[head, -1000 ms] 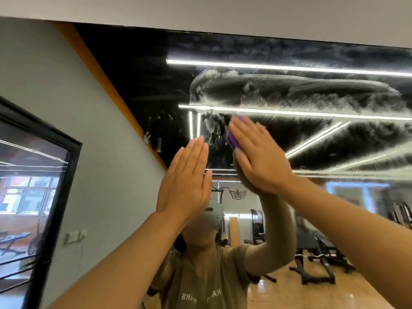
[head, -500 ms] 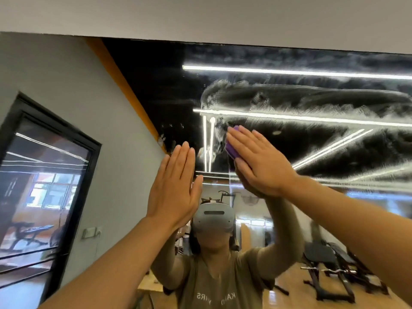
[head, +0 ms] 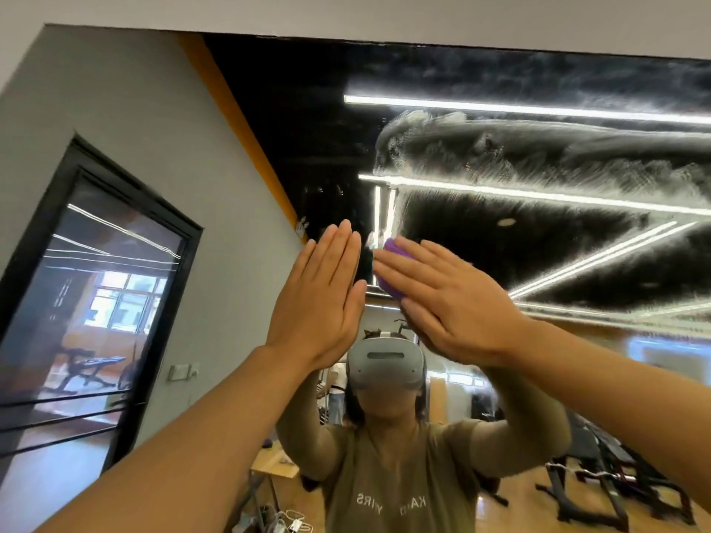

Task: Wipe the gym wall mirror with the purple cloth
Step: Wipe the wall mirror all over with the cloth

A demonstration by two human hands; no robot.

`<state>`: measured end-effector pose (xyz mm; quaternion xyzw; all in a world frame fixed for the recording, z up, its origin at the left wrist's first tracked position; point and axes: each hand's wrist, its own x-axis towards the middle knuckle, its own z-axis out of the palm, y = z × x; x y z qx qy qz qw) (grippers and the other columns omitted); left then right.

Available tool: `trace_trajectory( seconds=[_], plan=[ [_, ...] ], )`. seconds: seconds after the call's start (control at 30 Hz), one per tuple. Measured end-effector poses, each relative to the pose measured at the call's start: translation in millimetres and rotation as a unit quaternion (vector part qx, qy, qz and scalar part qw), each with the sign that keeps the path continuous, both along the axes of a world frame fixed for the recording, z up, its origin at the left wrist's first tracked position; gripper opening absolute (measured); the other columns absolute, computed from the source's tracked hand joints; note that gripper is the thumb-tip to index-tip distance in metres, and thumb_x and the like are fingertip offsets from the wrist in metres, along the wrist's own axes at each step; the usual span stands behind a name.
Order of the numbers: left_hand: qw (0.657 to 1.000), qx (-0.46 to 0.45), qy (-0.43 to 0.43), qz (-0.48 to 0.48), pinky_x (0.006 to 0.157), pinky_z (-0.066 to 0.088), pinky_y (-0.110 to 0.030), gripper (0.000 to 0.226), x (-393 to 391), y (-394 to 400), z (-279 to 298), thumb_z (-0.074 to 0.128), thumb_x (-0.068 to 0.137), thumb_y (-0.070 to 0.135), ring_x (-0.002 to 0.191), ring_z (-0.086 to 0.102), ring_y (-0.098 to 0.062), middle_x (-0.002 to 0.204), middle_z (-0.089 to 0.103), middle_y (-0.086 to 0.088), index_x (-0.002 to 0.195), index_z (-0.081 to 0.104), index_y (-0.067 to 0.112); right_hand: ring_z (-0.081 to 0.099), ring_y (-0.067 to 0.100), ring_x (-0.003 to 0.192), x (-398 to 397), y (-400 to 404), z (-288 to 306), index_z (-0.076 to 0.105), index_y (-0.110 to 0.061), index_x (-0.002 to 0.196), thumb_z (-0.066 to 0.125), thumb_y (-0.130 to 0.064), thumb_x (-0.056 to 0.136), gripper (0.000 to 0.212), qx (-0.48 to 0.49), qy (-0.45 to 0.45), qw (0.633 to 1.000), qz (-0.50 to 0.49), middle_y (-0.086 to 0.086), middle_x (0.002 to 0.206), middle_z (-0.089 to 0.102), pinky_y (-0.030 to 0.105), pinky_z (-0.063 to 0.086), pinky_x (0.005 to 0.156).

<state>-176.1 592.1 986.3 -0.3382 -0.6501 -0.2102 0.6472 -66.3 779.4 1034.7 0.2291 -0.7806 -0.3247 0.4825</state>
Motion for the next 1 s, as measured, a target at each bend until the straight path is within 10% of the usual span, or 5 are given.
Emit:
trace_trajectory(
  seconds=[0.23, 0.57, 1.0],
  plan=[
    [0.999, -0.035, 0.034, 0.0, 0.121, -0.011, -0.019, 0.06, -8.3, -16.7, 3.9, 0.017, 0.105, 0.041, 0.154, 0.0, -0.01, 0.167, 0.009, -0.001, 0.159, 0.013, 0.016, 0.011, 0.014, 0.155, 2.1, 6.5, -9.0, 0.031, -0.016, 0.157, 0.024, -0.036, 0.107, 0.054, 0.076, -0.035, 0.996, 0.007, 0.0, 0.164, 0.026, 0.034, 0.004, 0.127],
    [0.996, -0.036, 0.075, -0.037, 0.124, 0.001, -0.027, 0.058, -17.5, -19.9, 5.9, 0.026, 0.105, 0.035, 0.154, 0.012, -0.015, 0.166, 0.021, -0.005, 0.158, 0.024, 0.011, 0.009, 0.017, 0.156, -19.0, -44.8, 107.6, 0.024, -0.013, 0.159, 0.02, -0.036, 0.102, 0.062, -0.191, 0.119, 0.974, -0.001, 0.003, 0.167, 0.02, 0.028, -0.004, 0.124],
    [0.997, -0.017, 0.034, -0.063, 0.126, 0.008, -0.038, 0.061, -17.6, -28.1, -2.3, 0.019, 0.103, 0.033, 0.154, 0.014, -0.023, 0.166, 0.022, -0.012, 0.157, 0.025, 0.005, 0.012, 0.018, 0.156, 0.1, -16.2, -70.3, 0.03, -0.015, 0.157, 0.028, -0.032, 0.107, 0.052, -0.019, -0.013, 1.0, -0.01, 0.004, 0.164, 0.027, 0.034, 0.003, 0.127]
  ],
)
